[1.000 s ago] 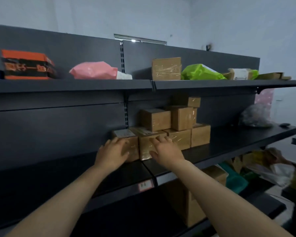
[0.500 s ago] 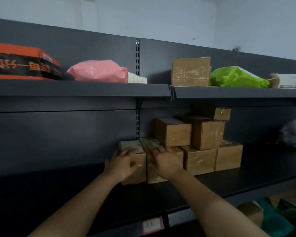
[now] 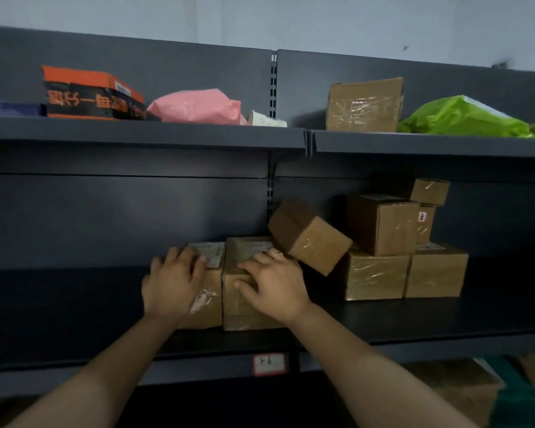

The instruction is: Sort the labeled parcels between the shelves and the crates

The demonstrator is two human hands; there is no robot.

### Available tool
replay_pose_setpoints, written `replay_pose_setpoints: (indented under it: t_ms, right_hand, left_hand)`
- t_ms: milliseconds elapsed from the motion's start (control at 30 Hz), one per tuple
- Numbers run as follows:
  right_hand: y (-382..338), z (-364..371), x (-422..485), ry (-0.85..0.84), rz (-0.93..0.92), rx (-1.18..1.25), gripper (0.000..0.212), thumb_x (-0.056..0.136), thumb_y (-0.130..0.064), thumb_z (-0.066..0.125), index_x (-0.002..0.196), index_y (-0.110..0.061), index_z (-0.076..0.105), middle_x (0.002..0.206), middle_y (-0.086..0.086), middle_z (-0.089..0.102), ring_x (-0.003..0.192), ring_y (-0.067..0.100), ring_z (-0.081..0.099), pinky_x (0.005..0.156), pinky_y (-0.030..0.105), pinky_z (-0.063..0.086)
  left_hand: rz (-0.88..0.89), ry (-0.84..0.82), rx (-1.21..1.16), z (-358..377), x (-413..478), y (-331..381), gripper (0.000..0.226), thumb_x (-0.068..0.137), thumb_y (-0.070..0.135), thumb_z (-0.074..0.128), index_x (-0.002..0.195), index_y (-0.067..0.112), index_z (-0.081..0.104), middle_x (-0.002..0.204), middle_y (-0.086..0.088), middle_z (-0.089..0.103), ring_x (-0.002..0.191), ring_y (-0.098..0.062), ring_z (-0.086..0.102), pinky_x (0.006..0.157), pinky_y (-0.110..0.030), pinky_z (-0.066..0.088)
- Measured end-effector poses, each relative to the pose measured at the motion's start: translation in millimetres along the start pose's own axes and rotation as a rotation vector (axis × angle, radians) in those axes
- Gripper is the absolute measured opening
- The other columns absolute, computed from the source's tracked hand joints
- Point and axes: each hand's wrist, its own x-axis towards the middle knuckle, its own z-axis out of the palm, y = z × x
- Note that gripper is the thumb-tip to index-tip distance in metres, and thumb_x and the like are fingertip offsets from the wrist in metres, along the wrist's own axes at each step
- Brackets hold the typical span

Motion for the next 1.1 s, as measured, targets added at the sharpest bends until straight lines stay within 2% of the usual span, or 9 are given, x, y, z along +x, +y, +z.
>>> replay_pose_setpoints:
  t_ms: [100, 200, 300, 367, 533, 633, 767, 900, 1100]
  right_hand:
    - [-4.9, -4.3, 2.4, -0.049, -0.035, 0.063, 0.049, 0.09, -0.053, 0.037, 0.112, -0.023, 0.07, 0.106, -0.001, 0.07, 0.105, 0.023, 0.06, 0.076, 0.034, 0.052]
    - [1.7, -14.5, 3.7, -0.068, 0.101, 0.128, 0.042, 0.1, -0.045, 0.034, 0.112, -0.021, 0.067, 0.113, 0.0, 0.066, 0.108, 0.022, 0.058, 0.081, 0.035, 0.049]
    - [14.5, -16.9, 3.3, -0.084, 0.507, 0.182, 0.031, 0.099, -0.038, 0.044, 0.117, -0.021, 0.062, 0.115, 0.003, 0.061, 0.102, 0.022, 0.059, 0.081, 0.036, 0.052]
    - [17.8, -19.1, 3.9, -0.183, 0.794, 0.407, 0.039, 0.096, -0.042, 0.052, 0.123, -0.015, 0.058, 0.118, 0.009, 0.062, 0.106, 0.026, 0.06, 0.086, 0.037, 0.051]
    - [6.3, -29.7, -2.1, -0.267, 1.25, 1.176, 0.07, 0.088, -0.05, 0.061, 0.141, -0.01, 0.038, 0.13, 0.016, 0.051, 0.119, 0.034, 0.048, 0.106, 0.044, 0.038]
    - [1.5, -27.4, -8.2, -0.246, 1.268, 1.331, 0.073, 0.083, -0.049, 0.068, 0.141, -0.016, 0.04, 0.104, 0.008, 0.053, 0.099, 0.029, 0.051, 0.1, 0.049, 0.043]
    - [-11.9, -28.7, -12.9, -0.147, 1.227, 1.38, 0.079, 0.079, -0.052, 0.07, 0.145, -0.033, 0.031, 0.136, 0.008, 0.041, 0.129, 0.035, 0.037, 0.105, 0.06, 0.031]
    - [-29.4, -35.6, -23.8, 0.024, 1.097, 1.445, 0.061, 0.084, -0.043, 0.066, 0.137, -0.04, 0.036, 0.128, 0.002, 0.049, 0.117, 0.027, 0.045, 0.105, 0.06, 0.036]
    - [-34.2, -60.1, -61.2, 0.205, 1.081, 1.422, 0.069, 0.079, -0.037, 0.071, 0.141, -0.03, 0.04, 0.131, 0.006, 0.055, 0.117, 0.027, 0.053, 0.1, 0.051, 0.047]
  left_hand:
    - [-0.039, -0.021, -0.067, -2.7, -0.3, -13.2, 0.032, 0.096, 0.039, 0.041, 0.114, 0.017, 0.058, 0.12, -0.01, 0.051, 0.109, -0.036, 0.045, 0.084, -0.043, 0.042]
    - [-0.079, -0.07, -0.141, -1.2, 3.7, -14.0, 0.035, 0.094, 0.04, 0.046, 0.12, 0.017, 0.055, 0.126, -0.013, 0.047, 0.117, -0.034, 0.043, 0.094, -0.042, 0.037]
    - [-0.248, -0.039, -0.462, -2.7, 6.7, -10.1, 0.058, 0.09, 0.035, 0.058, 0.139, 0.013, 0.037, 0.138, -0.015, 0.037, 0.128, -0.033, 0.035, 0.104, -0.04, 0.032]
    - [-0.433, -0.06, -0.721, -5.2, 10.0, -12.1, 0.076, 0.086, 0.039, 0.063, 0.146, 0.013, 0.025, 0.142, -0.016, 0.037, 0.127, -0.033, 0.042, 0.106, -0.043, 0.037]
    - [-0.741, -0.24, -1.039, -6.9, 6.3, -16.0, 0.064, 0.077, 0.04, 0.071, 0.129, 0.008, 0.051, 0.112, -0.017, 0.063, 0.097, -0.036, 0.063, 0.09, -0.051, 0.052]
    - [-0.72, -0.214, -1.091, -11.4, -1.7, -17.4, 0.055, 0.077, 0.041, 0.071, 0.122, 0.017, 0.052, 0.11, -0.012, 0.062, 0.098, -0.034, 0.062, 0.088, -0.053, 0.052]
    - [-0.661, -0.191, -1.261, -28.7, -10.8, -23.8, 0.036, 0.085, 0.042, 0.062, 0.119, 0.035, 0.052, 0.114, -0.004, 0.061, 0.101, -0.028, 0.059, 0.091, -0.054, 0.049]
    - [-0.488, -0.21, -1.364, -51.5, -21.6, -34.2, 0.036, 0.091, 0.039, 0.054, 0.127, 0.039, 0.05, 0.116, 0.003, 0.062, 0.105, -0.019, 0.059, 0.093, -0.049, 0.049]
    - [-0.364, -0.415, -1.478, -60.0, -52.2, -23.7, 0.041, 0.091, 0.035, 0.052, 0.132, 0.03, 0.046, 0.118, 0.004, 0.063, 0.108, -0.014, 0.059, 0.079, -0.033, 0.05]
